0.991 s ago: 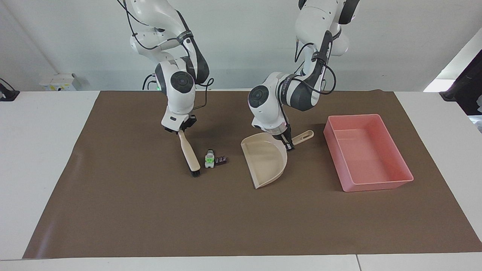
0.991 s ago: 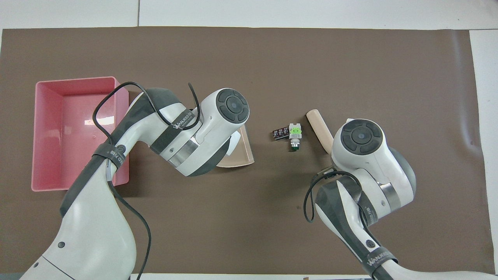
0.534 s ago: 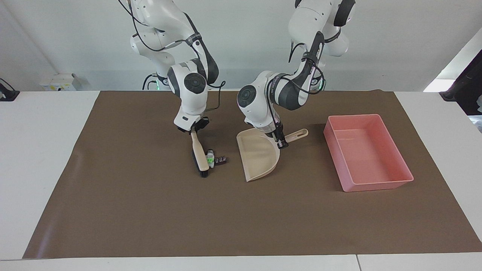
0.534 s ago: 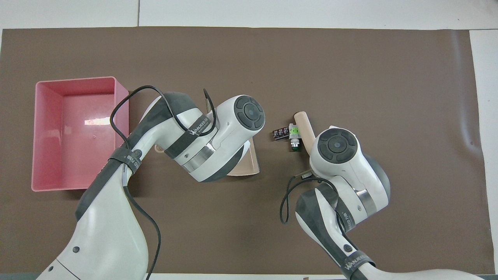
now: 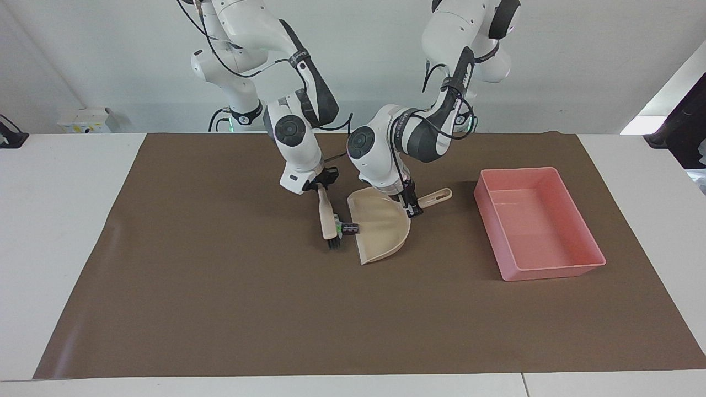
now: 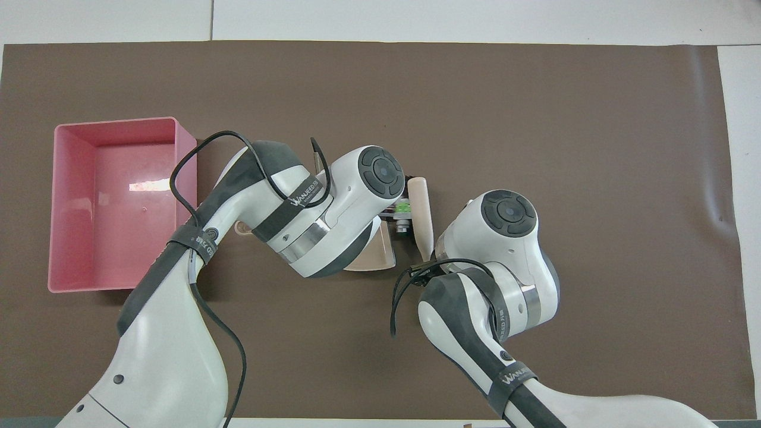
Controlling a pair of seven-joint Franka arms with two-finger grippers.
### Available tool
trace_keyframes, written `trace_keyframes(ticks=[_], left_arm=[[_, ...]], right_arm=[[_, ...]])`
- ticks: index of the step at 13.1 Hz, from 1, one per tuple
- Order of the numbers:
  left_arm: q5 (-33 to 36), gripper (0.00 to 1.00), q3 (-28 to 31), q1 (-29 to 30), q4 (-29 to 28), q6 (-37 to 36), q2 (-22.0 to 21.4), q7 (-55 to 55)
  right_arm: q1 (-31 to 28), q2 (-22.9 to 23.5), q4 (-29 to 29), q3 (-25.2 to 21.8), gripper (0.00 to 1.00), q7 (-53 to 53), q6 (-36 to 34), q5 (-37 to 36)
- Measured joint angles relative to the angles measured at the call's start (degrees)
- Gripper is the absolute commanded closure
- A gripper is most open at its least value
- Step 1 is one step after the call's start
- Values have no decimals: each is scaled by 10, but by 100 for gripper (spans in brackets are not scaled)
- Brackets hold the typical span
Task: Clean e-waste and dump in bin
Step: 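Sweep the e-waste with the right gripper's brush into the left gripper's dustpan, then carry the dustpan with the left gripper over the pink bin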
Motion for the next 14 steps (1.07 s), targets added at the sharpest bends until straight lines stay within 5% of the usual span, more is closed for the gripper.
trace_keyframes(ticks=[5, 10, 14], left_arm=[[0, 100, 0, 0, -3, 5, 4, 1], [-1, 100, 1, 6, -27, 50, 4, 8], [-18, 100, 2, 33, -70, 150, -26, 13]], right_arm=[[27, 21, 44, 7, 100, -36, 1, 113], [26, 15, 50, 4, 100, -27, -2, 80], [16, -32, 52, -1, 100, 24, -69, 32]])
